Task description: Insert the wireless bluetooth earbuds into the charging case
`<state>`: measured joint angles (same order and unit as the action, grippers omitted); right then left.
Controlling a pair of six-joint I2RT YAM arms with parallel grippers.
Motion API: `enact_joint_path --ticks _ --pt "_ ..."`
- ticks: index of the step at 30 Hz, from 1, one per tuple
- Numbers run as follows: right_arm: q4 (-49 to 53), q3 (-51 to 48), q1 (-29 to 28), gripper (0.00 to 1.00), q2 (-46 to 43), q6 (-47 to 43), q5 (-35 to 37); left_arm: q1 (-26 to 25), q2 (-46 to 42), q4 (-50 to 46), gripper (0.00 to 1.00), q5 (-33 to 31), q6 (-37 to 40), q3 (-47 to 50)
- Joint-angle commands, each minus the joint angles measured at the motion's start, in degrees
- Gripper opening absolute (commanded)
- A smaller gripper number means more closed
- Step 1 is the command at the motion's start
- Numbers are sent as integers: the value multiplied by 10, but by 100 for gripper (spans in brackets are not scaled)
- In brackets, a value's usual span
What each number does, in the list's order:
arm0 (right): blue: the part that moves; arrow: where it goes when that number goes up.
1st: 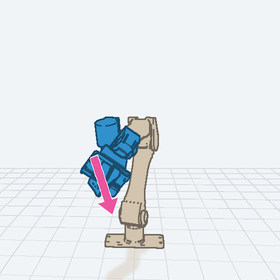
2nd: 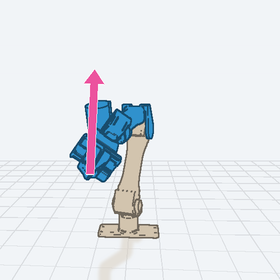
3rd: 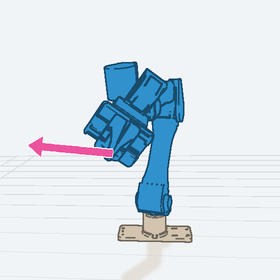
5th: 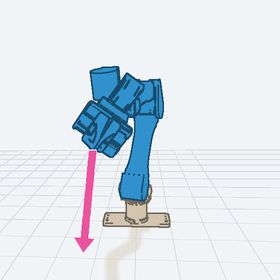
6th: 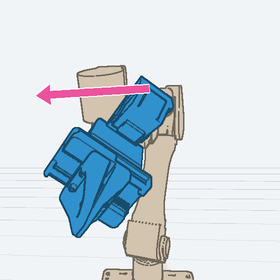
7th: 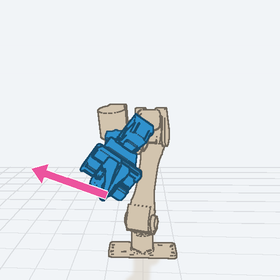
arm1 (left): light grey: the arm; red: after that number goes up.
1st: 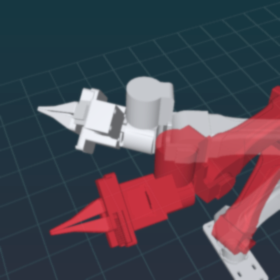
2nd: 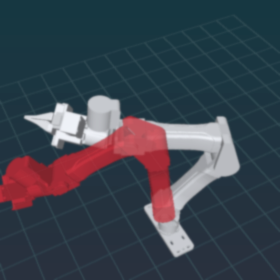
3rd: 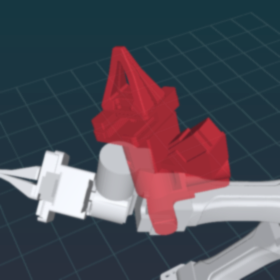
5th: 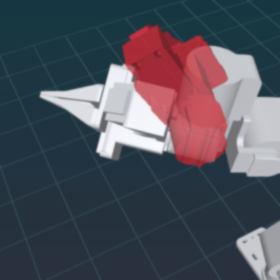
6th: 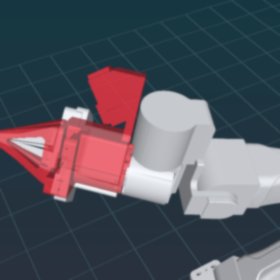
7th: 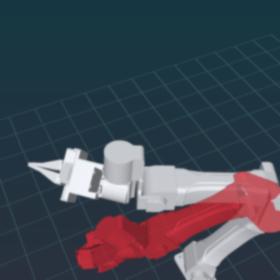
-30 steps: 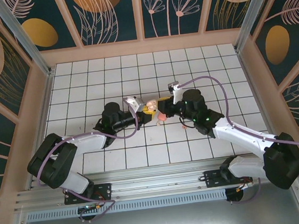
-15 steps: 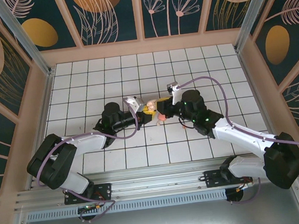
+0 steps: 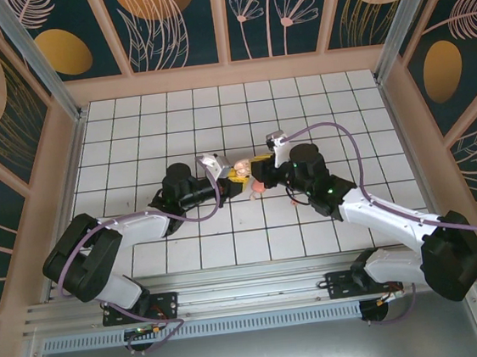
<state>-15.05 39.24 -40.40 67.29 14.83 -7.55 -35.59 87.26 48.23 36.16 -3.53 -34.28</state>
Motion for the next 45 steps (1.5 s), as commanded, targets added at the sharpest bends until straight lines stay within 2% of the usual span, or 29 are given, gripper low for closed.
enact_joint_path --ticks 1,11,23,39,45 --pt "38 10 -7 21 -7 -33 -1 -2 -24 44 17 13 -6 -5" --pt "33 4 -10 23 -22 -47 -52 -2 -26 41 17 11 -4 -5" --pt "20 6 -9 31 -30 -39 -87 -2 -31 36 17 9 1 -1" --pt "16 20 1 55 -55 -22 -118 -2 -36 34 17 9 4 3" --pt "13 24 13 60 -66 -15 -142 -2 -36 35 17 12 5 4"
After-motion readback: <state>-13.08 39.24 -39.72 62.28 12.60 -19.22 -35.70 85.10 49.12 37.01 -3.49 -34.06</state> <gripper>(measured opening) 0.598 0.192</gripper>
